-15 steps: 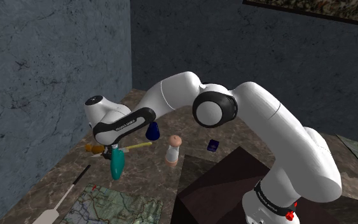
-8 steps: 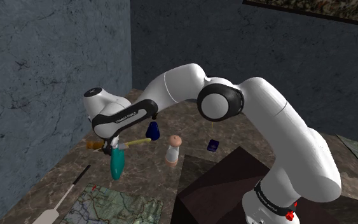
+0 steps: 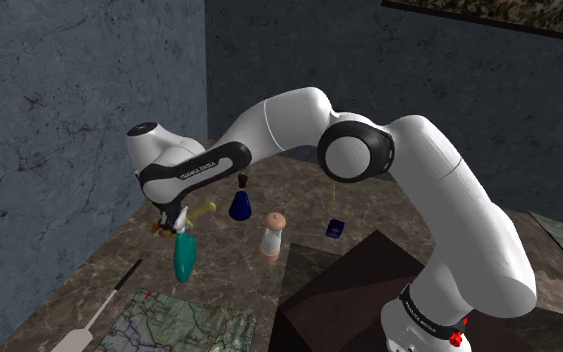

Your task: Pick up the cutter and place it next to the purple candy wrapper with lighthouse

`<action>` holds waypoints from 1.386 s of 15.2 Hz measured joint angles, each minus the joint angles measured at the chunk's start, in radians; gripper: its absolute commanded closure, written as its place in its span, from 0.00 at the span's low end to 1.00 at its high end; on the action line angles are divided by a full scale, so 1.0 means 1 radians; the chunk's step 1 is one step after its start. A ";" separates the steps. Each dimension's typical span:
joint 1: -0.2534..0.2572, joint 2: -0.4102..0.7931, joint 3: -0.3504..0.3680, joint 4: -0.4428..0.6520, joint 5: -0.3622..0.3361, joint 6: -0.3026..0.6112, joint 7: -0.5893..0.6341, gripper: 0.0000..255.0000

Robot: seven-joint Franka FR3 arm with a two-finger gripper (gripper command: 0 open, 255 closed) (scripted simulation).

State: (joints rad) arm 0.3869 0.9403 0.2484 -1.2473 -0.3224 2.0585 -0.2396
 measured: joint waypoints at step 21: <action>-0.178 -0.375 0.019 -0.496 0.033 0.132 -0.090 1.00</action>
State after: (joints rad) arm 0.2091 0.5655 0.2669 -1.7432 -0.2891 2.1902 -0.3300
